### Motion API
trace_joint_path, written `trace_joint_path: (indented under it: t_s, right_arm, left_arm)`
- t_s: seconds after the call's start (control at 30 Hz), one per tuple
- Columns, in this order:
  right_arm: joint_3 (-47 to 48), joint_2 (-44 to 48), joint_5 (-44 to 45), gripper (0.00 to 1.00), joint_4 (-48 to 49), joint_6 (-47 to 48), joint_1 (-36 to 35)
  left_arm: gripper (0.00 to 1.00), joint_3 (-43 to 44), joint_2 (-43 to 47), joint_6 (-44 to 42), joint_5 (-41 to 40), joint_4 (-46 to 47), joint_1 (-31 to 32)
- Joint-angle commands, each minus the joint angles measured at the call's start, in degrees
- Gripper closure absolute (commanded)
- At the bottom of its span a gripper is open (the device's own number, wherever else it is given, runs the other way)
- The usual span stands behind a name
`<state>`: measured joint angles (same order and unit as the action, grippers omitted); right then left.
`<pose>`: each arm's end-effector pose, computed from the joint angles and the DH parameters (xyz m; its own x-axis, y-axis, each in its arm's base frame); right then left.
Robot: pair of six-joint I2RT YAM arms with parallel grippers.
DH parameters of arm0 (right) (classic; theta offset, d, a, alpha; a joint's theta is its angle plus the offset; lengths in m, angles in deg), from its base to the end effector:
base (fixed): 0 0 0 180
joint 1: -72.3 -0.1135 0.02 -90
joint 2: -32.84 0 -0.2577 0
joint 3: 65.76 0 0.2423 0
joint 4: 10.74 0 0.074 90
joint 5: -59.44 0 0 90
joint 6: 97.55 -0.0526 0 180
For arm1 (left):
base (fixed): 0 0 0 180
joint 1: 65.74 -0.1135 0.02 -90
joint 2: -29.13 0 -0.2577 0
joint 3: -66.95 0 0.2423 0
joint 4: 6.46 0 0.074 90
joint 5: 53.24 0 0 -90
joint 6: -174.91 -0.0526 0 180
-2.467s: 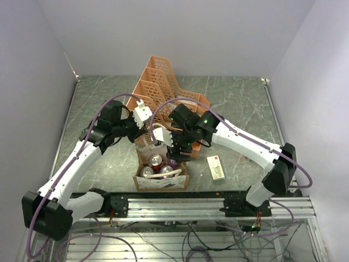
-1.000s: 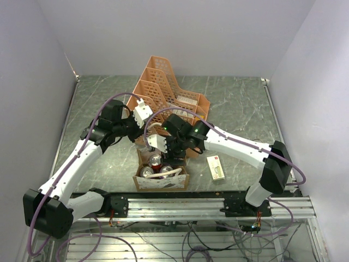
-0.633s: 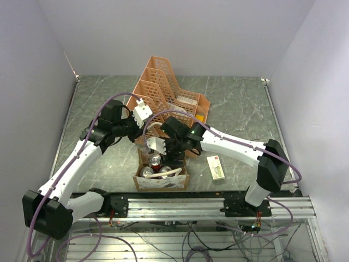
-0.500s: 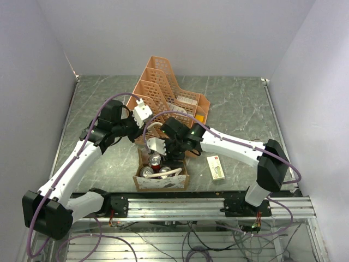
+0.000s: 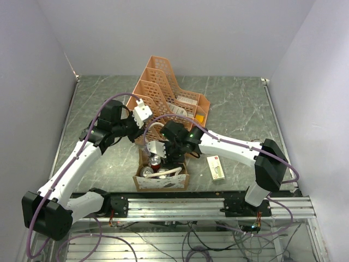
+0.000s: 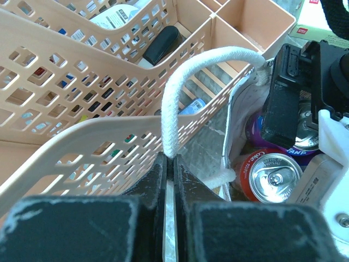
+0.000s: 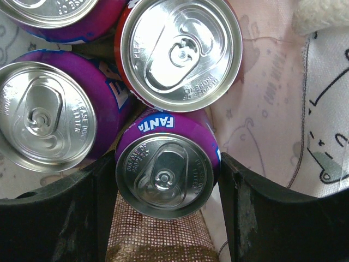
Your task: Place the beverage into the canvas bag
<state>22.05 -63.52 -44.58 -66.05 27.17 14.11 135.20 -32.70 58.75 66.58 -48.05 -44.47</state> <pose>0.1701 0.2984 0.2213 0.1127 -0.8667 -0.4860 -0.9934 -0.0887 -0.0722 0.2113 -0.1103 0.2989 -0.1760 0.4790 -0.8600 0.8591 0.5012 0.1033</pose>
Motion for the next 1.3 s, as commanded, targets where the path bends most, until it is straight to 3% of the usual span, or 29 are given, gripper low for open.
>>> trace_joint_path:
  t_s: [0.0, 0.5, 0.7, 0.93, 1.27]
  right_arm:
    - [-0.4, -1.7, 3.3, 0.61, 4.7, 1.2, 1.0]
    - [1.4, -1.6, 5.8, 0.28, 3.6, 2.0, 1.3]
    - [2.0, -1.3, 6.2, 0.2, 3.1, 2.0, 1.3]
    - [3.0, -0.1, 4.9, 0.14, 1.7, 1.9, 1.3]
    - [3.9, 4.8, -1.4, 0.16, 0.3, 2.5, 1.2]
  left_arm:
    - [0.93, -0.4, 1.3, -1.3, 1.5, 1.4, 0.3]
    - [0.93, -0.4, 1.2, -1.6, 1.9, 1.1, 0.3]
    - [0.93, -0.6, 1.3, -1.6, 2.0, 1.2, 0.3]
    - [0.93, -0.5, 1.6, -1.7, 1.9, 1.1, 0.3]
    - [0.93, -0.1, 1.2, -1.6, 2.0, 0.8, 0.3]
